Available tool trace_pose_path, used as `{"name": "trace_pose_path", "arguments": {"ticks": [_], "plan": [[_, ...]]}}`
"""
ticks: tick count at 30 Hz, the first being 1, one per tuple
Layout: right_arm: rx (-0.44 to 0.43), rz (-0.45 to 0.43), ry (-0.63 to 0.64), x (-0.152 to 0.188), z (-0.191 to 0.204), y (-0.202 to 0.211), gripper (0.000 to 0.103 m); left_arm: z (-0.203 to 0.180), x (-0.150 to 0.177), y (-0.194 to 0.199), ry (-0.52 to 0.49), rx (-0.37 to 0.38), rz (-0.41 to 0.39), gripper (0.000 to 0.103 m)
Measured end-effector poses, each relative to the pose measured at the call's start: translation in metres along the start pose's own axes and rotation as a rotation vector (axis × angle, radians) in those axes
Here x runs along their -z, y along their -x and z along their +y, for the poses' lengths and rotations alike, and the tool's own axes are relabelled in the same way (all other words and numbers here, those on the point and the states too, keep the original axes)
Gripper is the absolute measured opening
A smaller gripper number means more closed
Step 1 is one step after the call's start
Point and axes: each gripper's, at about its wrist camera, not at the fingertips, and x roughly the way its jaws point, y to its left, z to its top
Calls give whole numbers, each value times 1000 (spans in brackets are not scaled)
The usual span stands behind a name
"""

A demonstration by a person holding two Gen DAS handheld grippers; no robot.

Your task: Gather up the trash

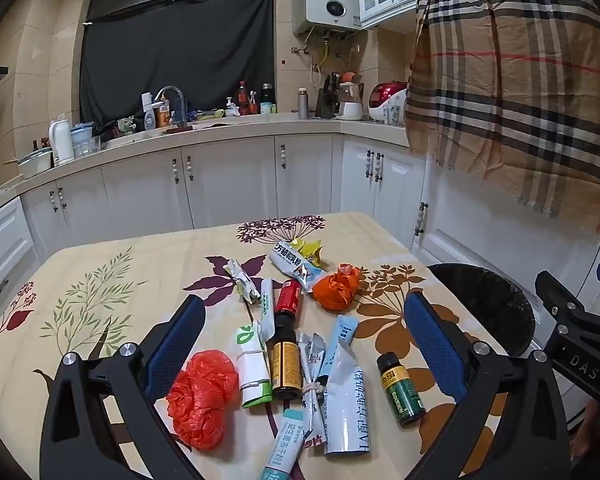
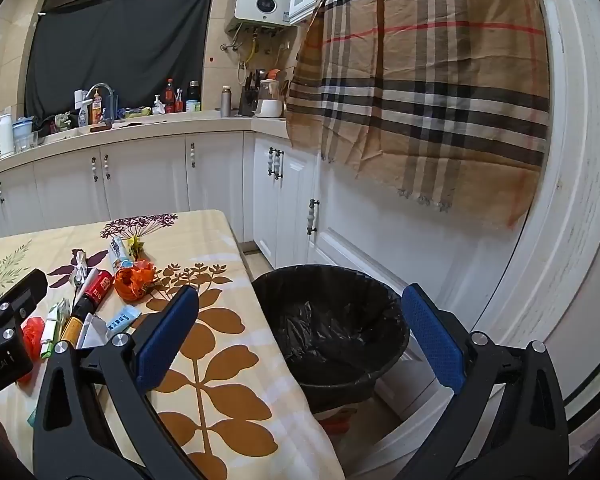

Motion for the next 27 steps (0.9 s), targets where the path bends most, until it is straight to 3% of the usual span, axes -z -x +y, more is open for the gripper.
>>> {"name": "trace_pose_path", "arguments": {"ticks": [27], "plan": [[-2, 3, -4, 1, 1, 0, 99, 0, 8, -1, -1, -6, 5, 97]]}}
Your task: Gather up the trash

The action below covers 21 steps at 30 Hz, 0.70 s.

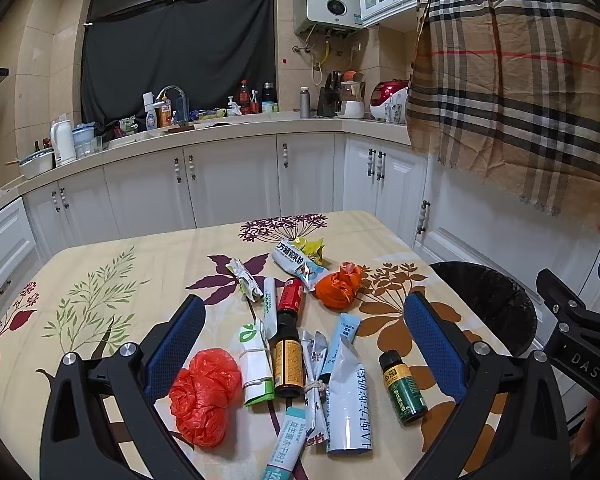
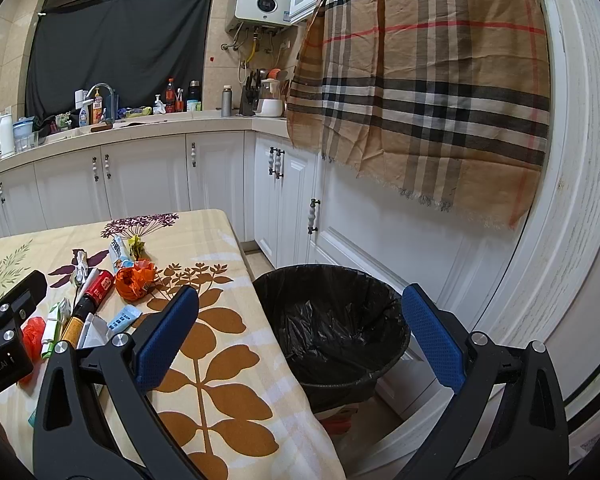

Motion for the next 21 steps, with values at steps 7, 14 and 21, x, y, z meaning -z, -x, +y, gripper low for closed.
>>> {"name": "trace_pose_path", "arguments": {"ticks": [7, 14, 21], "plan": [[0, 0, 0, 0, 0, 0, 99, -1, -2, 0, 1, -3, -2, 97], [0, 0, -1, 0, -1, 0, 99, 1, -4, 1, -1, -3, 2, 97], [1, -1, 0, -1, -1, 1, 99, 2, 0, 1, -2, -1, 2, 97]]}}
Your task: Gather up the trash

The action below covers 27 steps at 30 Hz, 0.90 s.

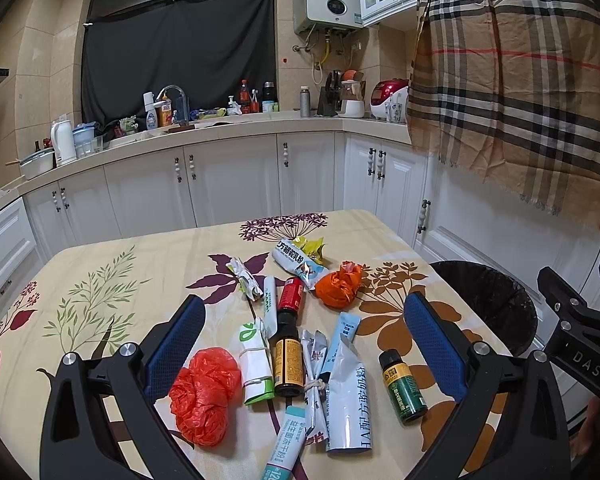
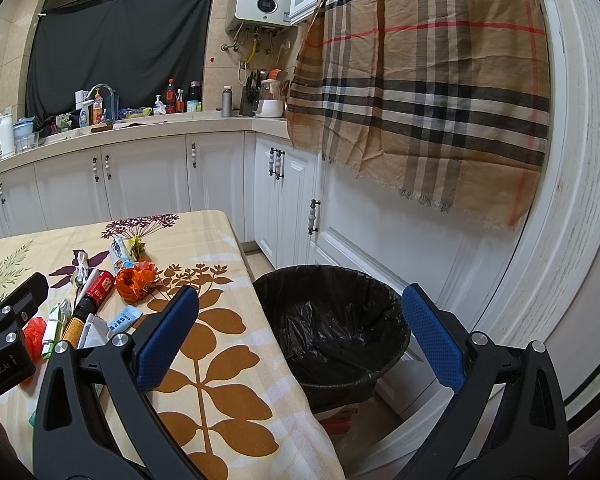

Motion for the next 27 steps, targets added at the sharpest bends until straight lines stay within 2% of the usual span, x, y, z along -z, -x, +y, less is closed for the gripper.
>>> {"name": "trace_pose_path", "arguments": {"ticks": [27], "plan": [[-3, 3, 3, 1, 1, 0, 99, 2, -1, -1, -7, -11, 6, 97]]}}
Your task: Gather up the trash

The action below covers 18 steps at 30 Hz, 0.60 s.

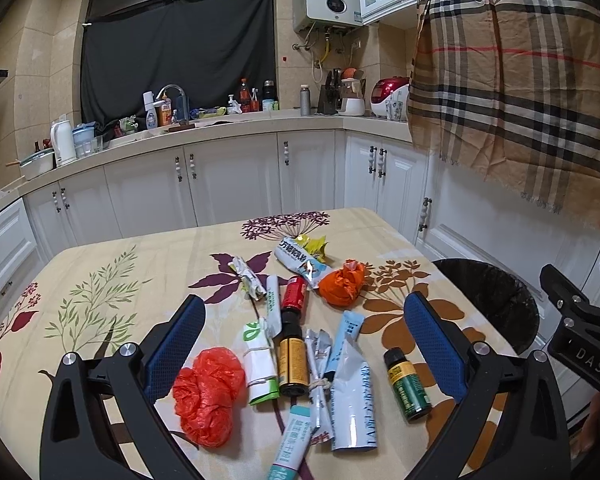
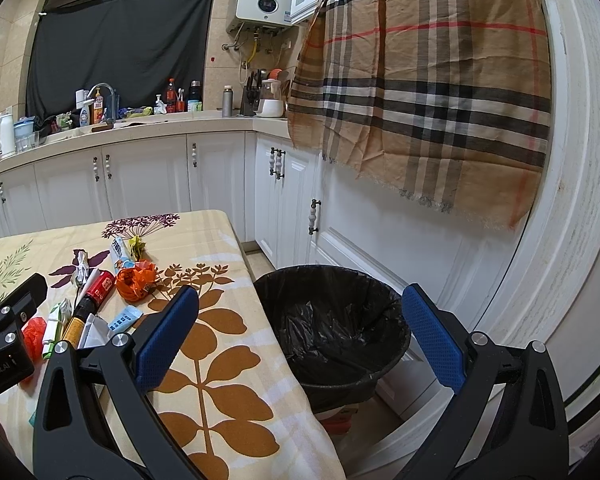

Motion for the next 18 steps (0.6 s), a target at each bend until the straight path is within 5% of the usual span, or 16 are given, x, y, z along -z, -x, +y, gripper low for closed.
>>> {"name": "trace_pose_path", "arguments": {"ticks": [18], "plan": [[-152, 65, 64, 16, 55, -12, 96, 70, 27, 0, 82, -96, 115, 96]]}}
